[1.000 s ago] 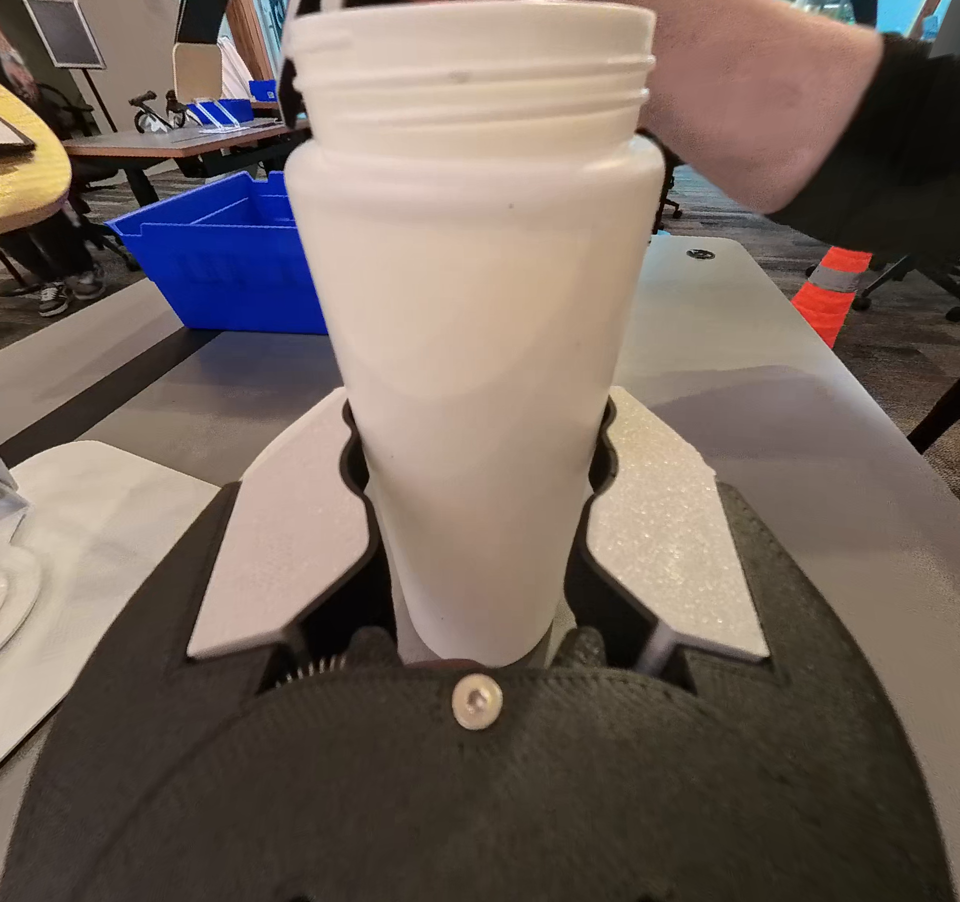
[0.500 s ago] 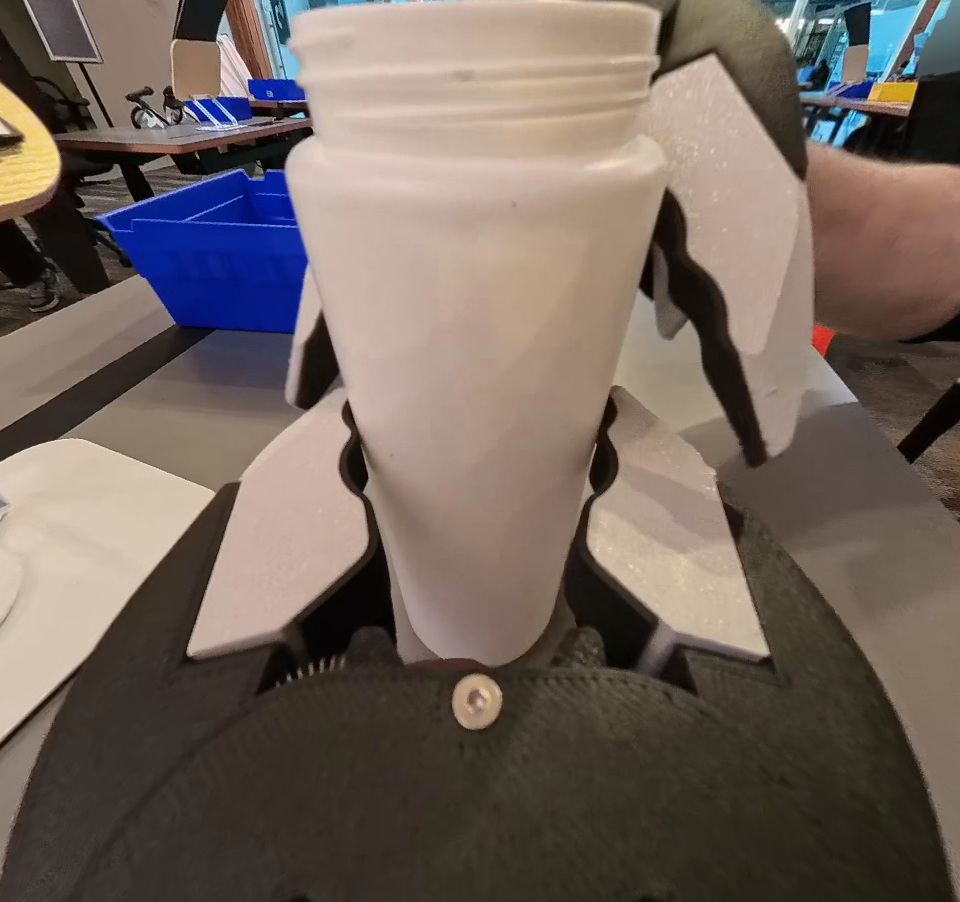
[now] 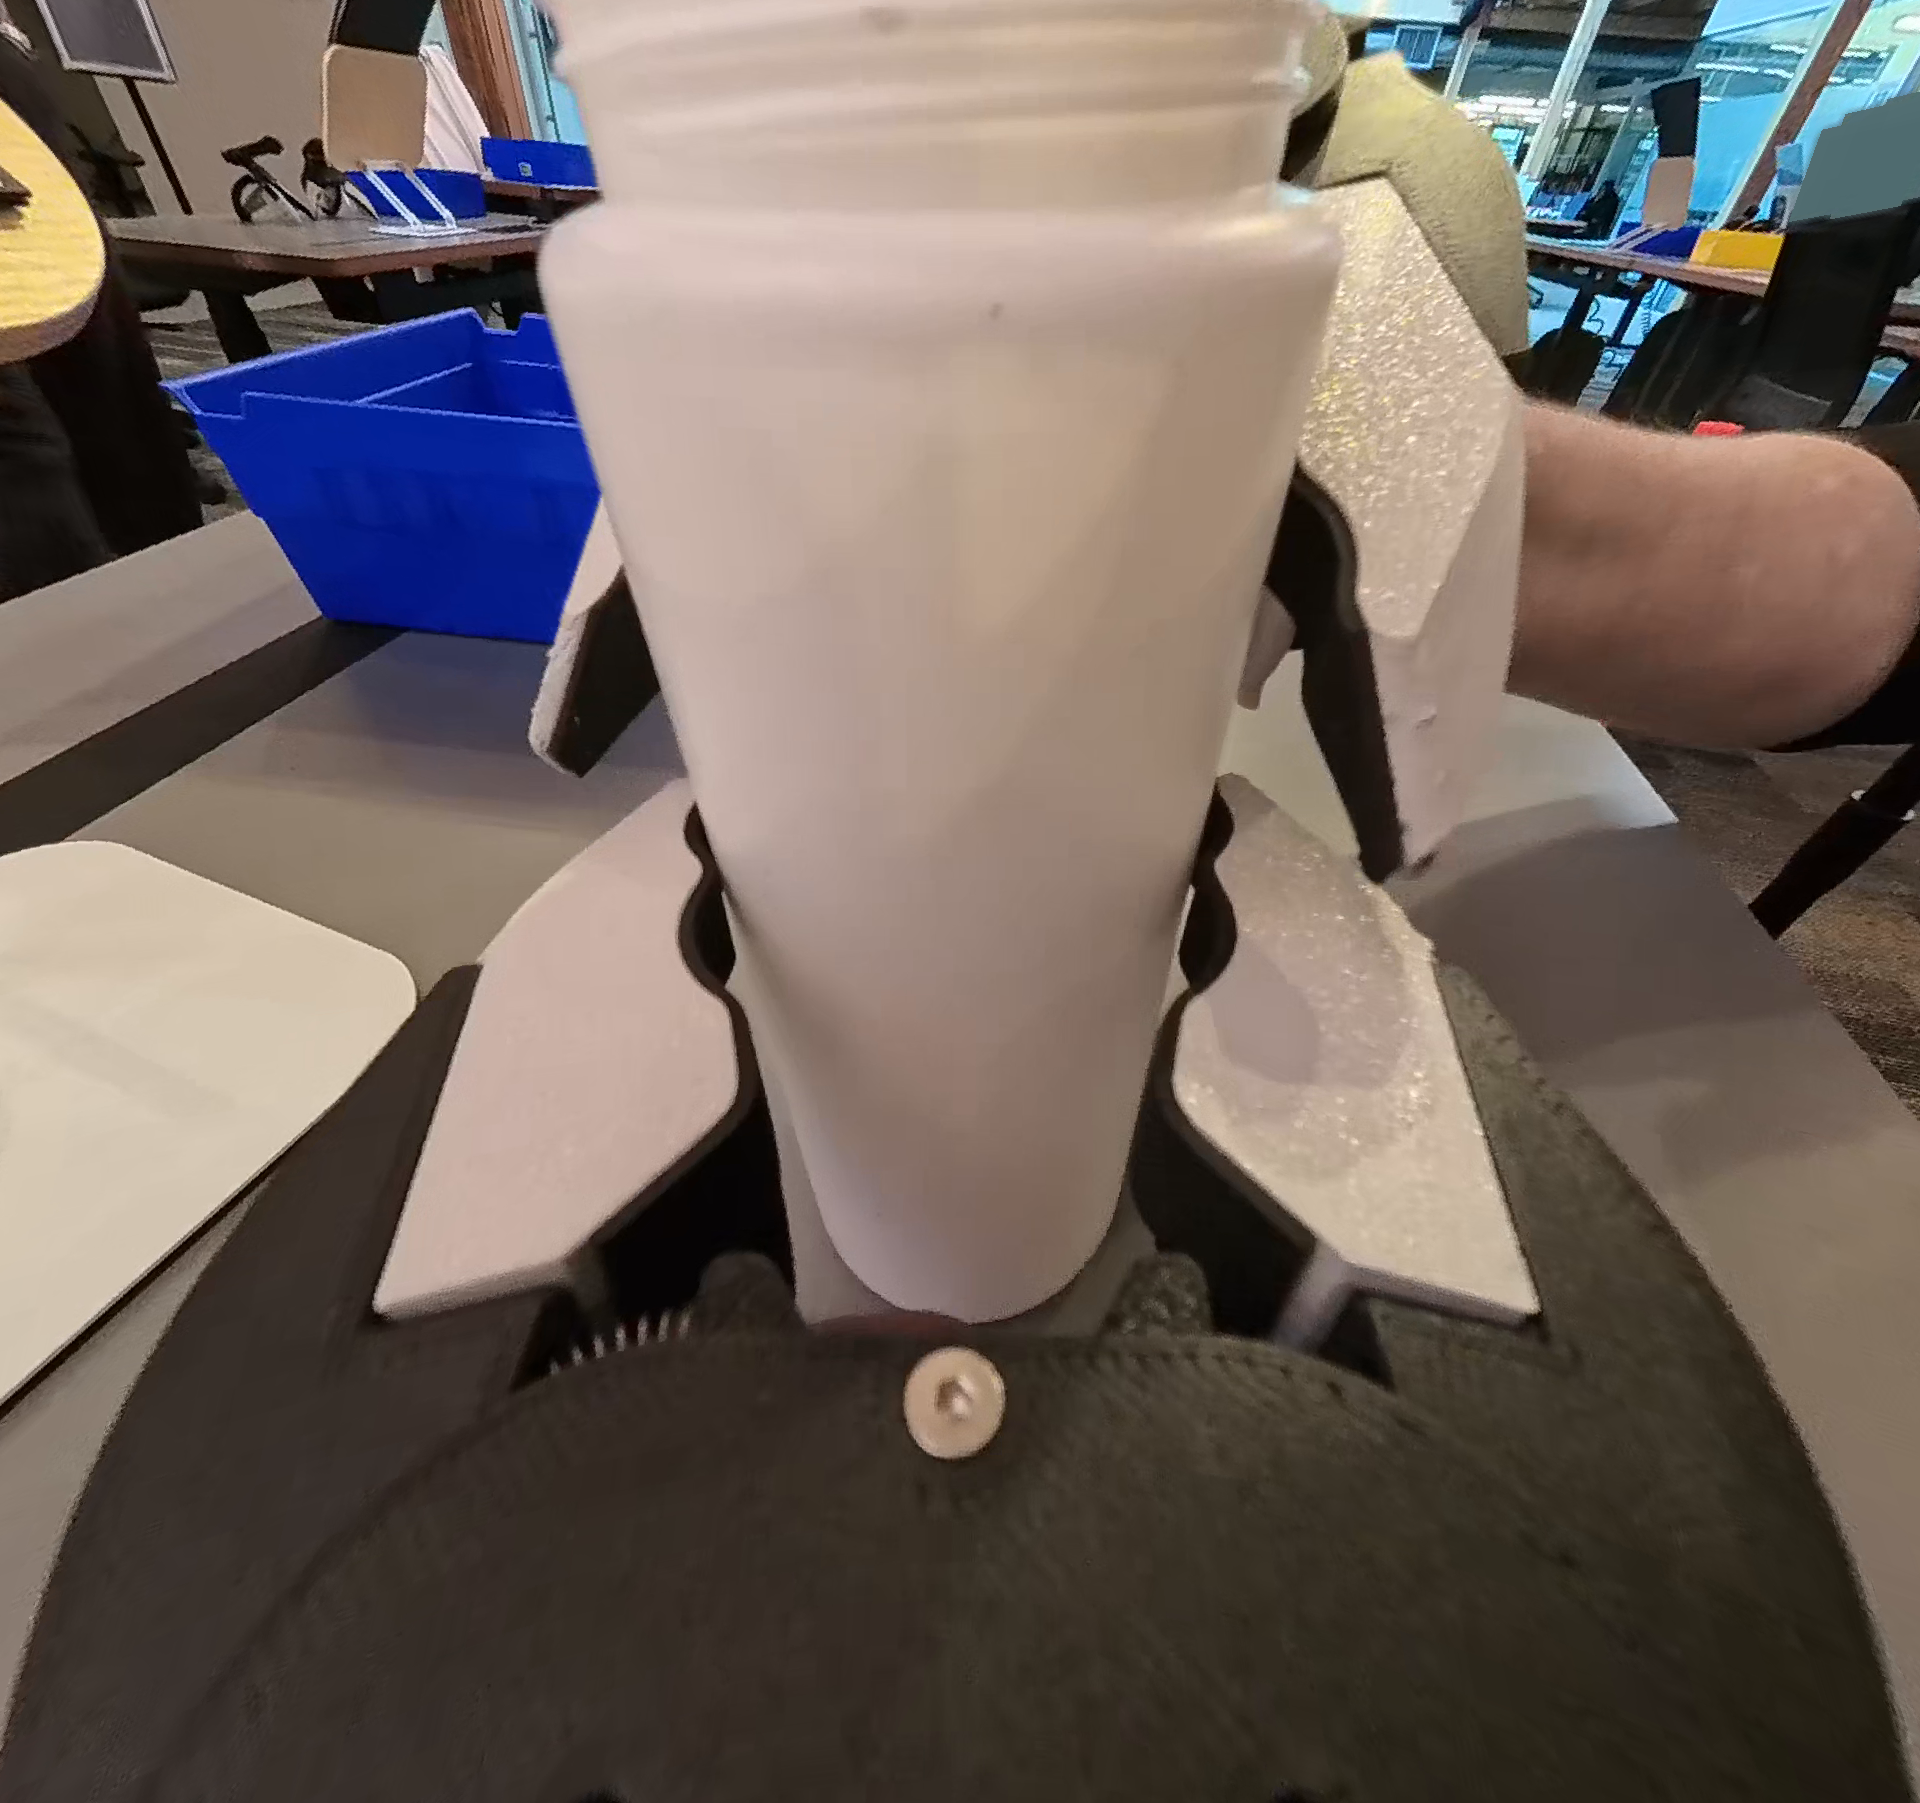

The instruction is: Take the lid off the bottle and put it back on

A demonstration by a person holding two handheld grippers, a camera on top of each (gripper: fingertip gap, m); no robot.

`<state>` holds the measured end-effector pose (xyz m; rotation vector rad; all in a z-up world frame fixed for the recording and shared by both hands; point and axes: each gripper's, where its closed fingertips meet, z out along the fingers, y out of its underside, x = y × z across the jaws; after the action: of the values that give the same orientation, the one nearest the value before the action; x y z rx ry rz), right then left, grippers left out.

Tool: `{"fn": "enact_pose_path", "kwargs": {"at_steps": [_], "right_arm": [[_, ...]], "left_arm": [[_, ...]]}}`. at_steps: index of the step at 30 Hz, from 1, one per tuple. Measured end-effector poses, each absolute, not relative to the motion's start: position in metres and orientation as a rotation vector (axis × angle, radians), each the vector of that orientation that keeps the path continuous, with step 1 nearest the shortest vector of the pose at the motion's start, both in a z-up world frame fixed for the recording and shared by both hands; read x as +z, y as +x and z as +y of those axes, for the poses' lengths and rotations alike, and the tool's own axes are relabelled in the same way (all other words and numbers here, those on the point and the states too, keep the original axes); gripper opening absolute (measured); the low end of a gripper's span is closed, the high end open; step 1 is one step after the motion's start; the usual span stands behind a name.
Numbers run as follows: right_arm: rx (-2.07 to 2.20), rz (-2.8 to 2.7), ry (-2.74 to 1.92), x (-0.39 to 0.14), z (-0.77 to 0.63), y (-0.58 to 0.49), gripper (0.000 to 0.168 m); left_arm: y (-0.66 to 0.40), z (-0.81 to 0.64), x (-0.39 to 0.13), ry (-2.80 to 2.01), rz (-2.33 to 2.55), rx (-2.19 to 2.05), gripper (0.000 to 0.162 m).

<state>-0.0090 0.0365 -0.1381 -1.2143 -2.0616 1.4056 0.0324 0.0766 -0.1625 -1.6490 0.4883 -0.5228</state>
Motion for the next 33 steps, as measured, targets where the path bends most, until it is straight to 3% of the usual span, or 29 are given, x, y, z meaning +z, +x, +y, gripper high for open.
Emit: {"fn": "enact_pose_path", "kwargs": {"at_steps": [6, 13, 16, 27, 33], "right_arm": [[1.423, -1.999, -1.235, -0.128, 0.044, -0.006, 0.101], [1.156, -1.671, -1.364, -0.025, 0.150, 0.035, 0.102], [0.879, -1.532, -1.542, -0.007, 0.233, 0.064, 0.101], [0.460, -1.384, -2.175, -0.127, 0.394, 0.109, 0.102], [0.385, -1.330, -2.314, -0.157, 0.427, 0.108, 0.101]], "left_arm": [[0.031, 0.075, -0.156, -1.616, 0.476, -0.507, 0.081], [0.014, 0.079, -0.160, -1.635, 0.437, -0.379, 0.072], [0.011, 0.084, -0.166, -1.659, 0.420, -0.353, 0.070], [0.003, 0.088, -0.175, -1.693, 0.396, -0.322, 0.068], [0.003, 0.089, -0.175, -1.699, 0.392, -0.331, 0.068]]}}
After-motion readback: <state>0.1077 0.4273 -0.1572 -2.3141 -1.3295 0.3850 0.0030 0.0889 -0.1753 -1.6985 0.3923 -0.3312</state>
